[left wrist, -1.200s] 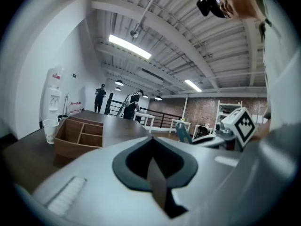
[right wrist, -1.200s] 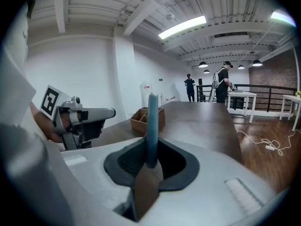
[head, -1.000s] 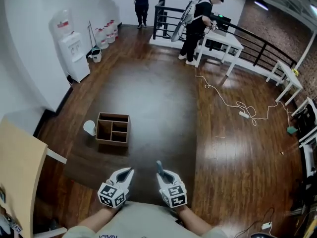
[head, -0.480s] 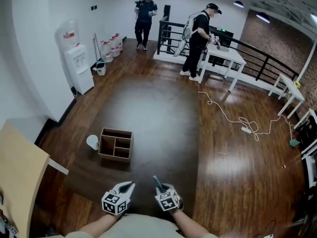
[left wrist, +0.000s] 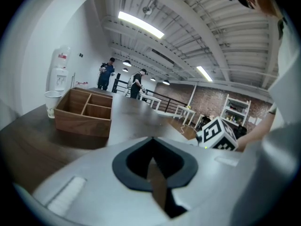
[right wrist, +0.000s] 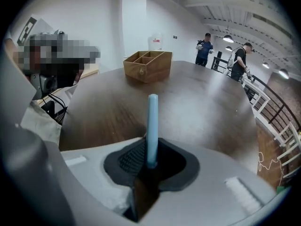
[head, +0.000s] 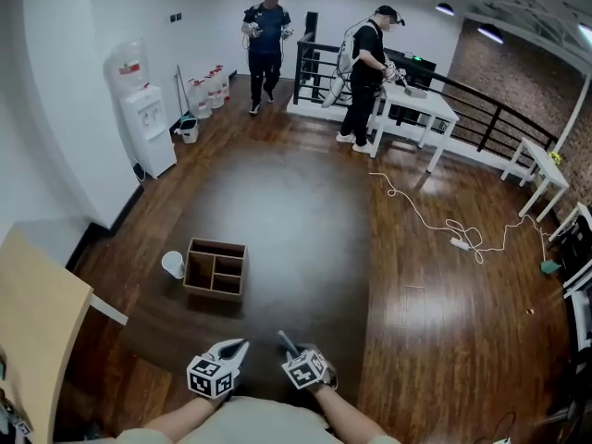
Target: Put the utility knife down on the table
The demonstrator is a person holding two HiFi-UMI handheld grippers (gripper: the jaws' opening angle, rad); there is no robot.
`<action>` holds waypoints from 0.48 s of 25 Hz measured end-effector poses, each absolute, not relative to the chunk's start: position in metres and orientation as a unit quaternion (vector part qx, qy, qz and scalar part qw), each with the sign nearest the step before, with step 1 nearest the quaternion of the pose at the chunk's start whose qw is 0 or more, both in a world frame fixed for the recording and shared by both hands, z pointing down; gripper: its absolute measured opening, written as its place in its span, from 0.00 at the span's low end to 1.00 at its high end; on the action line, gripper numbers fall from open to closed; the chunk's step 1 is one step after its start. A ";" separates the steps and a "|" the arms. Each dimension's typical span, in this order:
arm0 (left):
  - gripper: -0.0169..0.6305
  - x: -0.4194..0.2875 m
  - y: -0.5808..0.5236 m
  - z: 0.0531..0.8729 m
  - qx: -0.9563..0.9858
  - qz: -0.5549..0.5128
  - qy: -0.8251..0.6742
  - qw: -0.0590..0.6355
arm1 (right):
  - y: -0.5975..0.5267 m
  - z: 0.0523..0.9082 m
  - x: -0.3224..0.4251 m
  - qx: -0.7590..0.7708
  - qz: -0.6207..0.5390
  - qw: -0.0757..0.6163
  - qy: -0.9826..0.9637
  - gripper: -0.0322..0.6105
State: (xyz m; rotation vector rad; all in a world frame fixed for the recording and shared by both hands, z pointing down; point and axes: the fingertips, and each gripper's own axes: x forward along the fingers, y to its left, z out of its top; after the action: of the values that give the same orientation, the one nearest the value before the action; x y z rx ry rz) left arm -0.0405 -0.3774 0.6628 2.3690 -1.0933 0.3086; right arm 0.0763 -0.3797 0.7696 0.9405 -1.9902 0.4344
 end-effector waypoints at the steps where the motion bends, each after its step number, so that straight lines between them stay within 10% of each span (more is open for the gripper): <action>1: 0.03 -0.038 -0.377 0.663 0.872 0.113 -0.401 0.256 | -0.381 0.768 0.076 0.373 0.174 0.436 -0.800 0.16; 12: 0.03 -0.032 -0.369 0.657 0.869 0.081 -0.408 0.266 | -0.384 0.763 0.101 0.383 0.206 0.429 -0.792 0.27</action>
State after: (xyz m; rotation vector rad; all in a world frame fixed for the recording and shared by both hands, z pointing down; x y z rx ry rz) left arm -0.0323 -0.3690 0.6572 2.3477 -1.1023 0.2186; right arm 0.1015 -0.3837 0.7630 0.9553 -1.9768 0.5143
